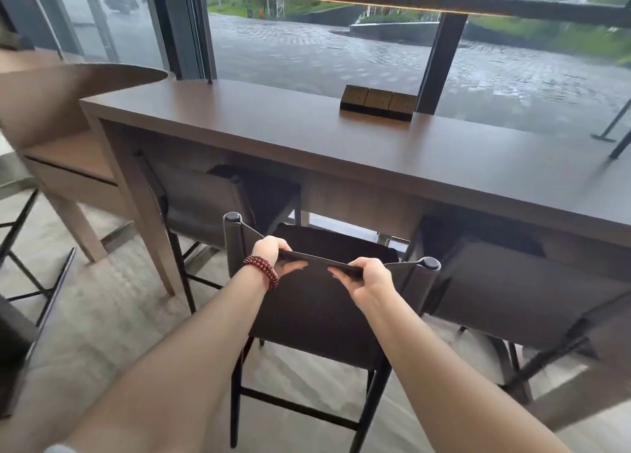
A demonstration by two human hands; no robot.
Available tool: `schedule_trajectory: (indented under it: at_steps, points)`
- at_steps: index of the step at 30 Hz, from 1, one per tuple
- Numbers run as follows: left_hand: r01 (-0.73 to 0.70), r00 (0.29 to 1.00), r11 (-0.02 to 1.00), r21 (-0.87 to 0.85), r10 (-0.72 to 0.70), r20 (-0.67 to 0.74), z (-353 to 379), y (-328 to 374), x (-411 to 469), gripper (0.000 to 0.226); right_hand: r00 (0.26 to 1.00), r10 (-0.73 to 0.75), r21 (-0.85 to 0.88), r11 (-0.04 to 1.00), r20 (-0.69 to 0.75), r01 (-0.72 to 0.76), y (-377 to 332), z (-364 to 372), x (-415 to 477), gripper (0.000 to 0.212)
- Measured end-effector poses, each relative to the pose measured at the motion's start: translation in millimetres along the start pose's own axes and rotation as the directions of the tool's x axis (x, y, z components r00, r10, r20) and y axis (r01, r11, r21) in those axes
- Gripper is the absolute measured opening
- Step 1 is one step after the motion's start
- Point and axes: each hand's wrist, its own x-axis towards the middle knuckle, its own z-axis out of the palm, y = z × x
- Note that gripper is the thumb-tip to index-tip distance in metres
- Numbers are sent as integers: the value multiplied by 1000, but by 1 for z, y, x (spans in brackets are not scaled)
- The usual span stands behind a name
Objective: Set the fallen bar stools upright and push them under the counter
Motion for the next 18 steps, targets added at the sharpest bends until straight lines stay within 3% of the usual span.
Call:
schedule_trajectory:
  at_steps: [5,18]
  points:
    - [25,999,977,-212,-34,-39,-29,-3,3,20,1000,-16,-30,999,18,17,31,10,-2,23]
    - [28,999,971,-236,-34,-19,-49,-30,-31,20,1000,-13,-61,998,13,14,61,-12,-26,18]
